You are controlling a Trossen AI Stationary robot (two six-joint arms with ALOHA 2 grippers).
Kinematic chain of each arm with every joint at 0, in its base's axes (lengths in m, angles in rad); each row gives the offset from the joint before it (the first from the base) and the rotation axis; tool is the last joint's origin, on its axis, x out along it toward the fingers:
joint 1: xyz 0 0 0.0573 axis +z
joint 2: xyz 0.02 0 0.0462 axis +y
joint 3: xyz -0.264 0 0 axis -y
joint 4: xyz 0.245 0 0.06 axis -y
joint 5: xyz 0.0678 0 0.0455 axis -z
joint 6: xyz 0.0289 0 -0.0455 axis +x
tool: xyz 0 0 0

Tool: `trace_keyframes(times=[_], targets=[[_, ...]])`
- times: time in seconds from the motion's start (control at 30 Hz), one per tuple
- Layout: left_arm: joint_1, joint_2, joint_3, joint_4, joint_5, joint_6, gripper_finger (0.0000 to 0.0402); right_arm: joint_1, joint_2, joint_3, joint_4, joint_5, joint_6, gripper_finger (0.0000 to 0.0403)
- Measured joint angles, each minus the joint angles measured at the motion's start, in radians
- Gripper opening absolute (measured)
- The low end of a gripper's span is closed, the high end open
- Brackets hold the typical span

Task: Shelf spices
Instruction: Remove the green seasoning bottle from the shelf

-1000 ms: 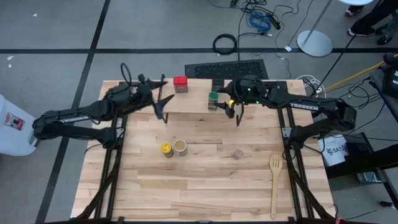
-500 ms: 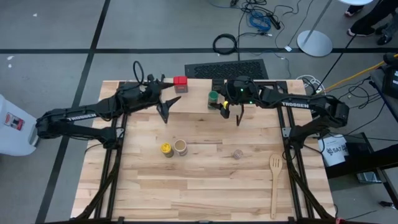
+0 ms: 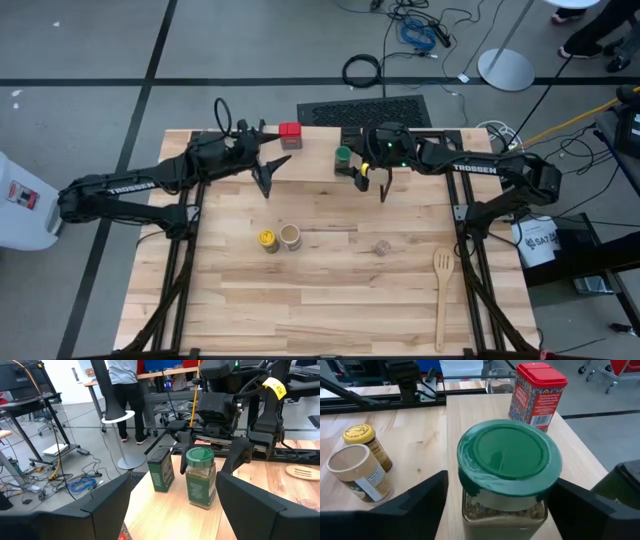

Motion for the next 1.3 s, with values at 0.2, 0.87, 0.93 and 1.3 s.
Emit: trace_keyframes(times=[0.2,0.87,0.93,1.3], targets=[[0.000,0.000,0.000,0.000,0.000,0.000,0.0299,0.004,0.000,0.000,0.001,0.000,0.021,0.0212],[0.000,0.004,0.000,0.024,0.082,-0.052,0.0299,0.277,-0.204,0.000,-0.276,0.004,0.207,0.0185],[0.000,0.004,0.000,0.032,0.082,-0.051,0.0299,0.334,-0.204,0.000,-0.327,0.021,0.238,0.0184],[0.000,0.004,-0.001,0.131,0.086,-0.042,0.0299,0.559,-0.181,-0.154,-0.285,0.300,0.400,0.0186]])
